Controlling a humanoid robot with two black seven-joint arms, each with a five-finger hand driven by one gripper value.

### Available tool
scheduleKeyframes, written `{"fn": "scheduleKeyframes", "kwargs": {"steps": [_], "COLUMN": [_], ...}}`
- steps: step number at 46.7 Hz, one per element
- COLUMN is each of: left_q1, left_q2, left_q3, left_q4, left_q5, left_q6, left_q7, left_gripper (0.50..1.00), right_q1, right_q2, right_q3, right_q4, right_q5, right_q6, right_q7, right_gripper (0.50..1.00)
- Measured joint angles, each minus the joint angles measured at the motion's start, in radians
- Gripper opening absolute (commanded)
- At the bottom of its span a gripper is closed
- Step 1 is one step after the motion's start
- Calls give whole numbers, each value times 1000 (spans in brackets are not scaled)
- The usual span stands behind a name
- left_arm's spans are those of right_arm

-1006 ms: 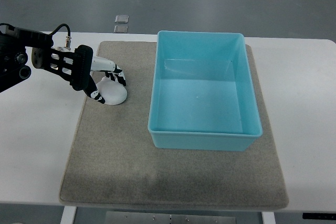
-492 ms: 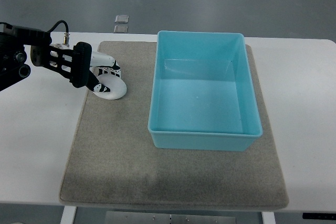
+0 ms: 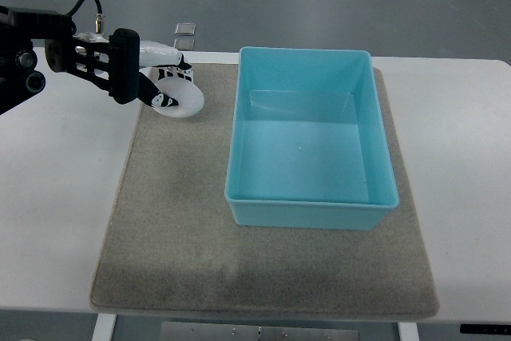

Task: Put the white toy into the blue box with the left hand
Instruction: 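Lift the bunny toy and carry it over the blue box, then open the left hand to drop the bunny into the box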

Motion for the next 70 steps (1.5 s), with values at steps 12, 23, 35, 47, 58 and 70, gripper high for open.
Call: {"fn": "scheduleKeyframes", "kwargs": {"steps": [12, 23, 35, 47, 58, 70], "left_q1": [-66, -104, -106, -87, -58, -44], "left_q2": [-64, -129, -201, -273, -288, -286], "left_q3": [-44, -65, -65, -60, -58, -61], "left_q4": [-1, -1, 0, 7, 9, 9], "left_q5": [-1, -1, 0, 12, 5, -9], "left_q6": [3, 3, 5, 5, 5, 43], "left_q7": [0, 0, 3, 4, 4, 4], "left_gripper": [500, 500, 500, 500, 553, 870], "right_q1": [0, 0, 0, 0, 0, 0], "right_q2": [0, 0, 0, 0, 0, 0], "right_q3": [0, 0, 0, 0, 0, 0], "right_q4": [0, 0, 0, 0, 0, 0], "right_q5": [0, 0, 0, 0, 0, 0], "right_q6": [0, 0, 0, 0, 0, 0], "right_q7": [0, 0, 0, 0, 0, 0], "right_gripper": [936, 936, 936, 936, 936, 936]}}
